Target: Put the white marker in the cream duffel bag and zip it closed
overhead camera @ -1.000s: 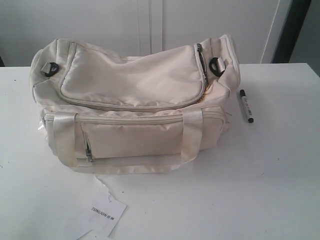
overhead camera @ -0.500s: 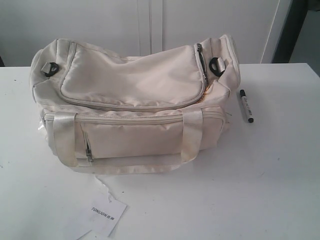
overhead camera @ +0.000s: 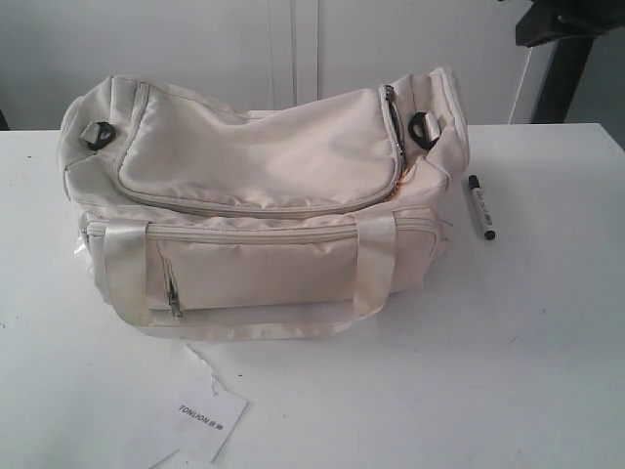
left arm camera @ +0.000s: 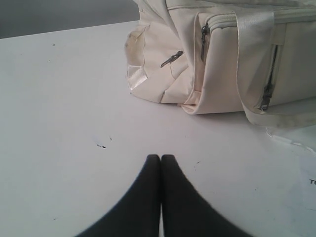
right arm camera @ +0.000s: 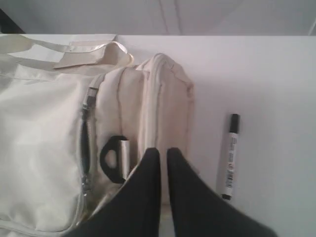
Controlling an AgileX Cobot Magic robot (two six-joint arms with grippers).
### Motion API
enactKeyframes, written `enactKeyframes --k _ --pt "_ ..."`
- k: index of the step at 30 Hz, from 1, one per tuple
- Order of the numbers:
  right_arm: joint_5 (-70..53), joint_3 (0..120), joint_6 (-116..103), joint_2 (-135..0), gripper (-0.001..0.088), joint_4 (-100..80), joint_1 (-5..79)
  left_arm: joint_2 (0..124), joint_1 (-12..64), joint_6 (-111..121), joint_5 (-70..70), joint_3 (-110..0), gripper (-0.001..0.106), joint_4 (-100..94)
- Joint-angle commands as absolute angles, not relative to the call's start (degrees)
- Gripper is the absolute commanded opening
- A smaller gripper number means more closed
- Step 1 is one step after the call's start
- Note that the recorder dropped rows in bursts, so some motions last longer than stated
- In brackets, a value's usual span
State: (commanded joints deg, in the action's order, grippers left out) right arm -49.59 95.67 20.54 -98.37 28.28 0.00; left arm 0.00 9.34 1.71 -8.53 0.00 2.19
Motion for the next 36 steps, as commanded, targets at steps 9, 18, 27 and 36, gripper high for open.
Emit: enactKeyframes --k 9,18,27,36 --pt "-50.1 98.2 20.8 -104.4 0.0694 31.3 0.0 0.0 9.3 1.7 -8.5 0.0 0.0 2.6" --pt "-49.1 98.7 20.8 -106.3 0.0702 31.3 0.3 0.0 9.3 1.7 -8.5 0.0 0.0 2.6" --pt "-44.9 98.7 20.8 -109.3 0.0676 31.3 1.3 0.0 9.3 1.7 -8.5 0.0 0.0 2.6" --pt "-41.9 98.7 20.8 -112.5 0.0676 31.4 1.6 0.0 9.3 1.7 -8.6 0.0 0.0 2.5"
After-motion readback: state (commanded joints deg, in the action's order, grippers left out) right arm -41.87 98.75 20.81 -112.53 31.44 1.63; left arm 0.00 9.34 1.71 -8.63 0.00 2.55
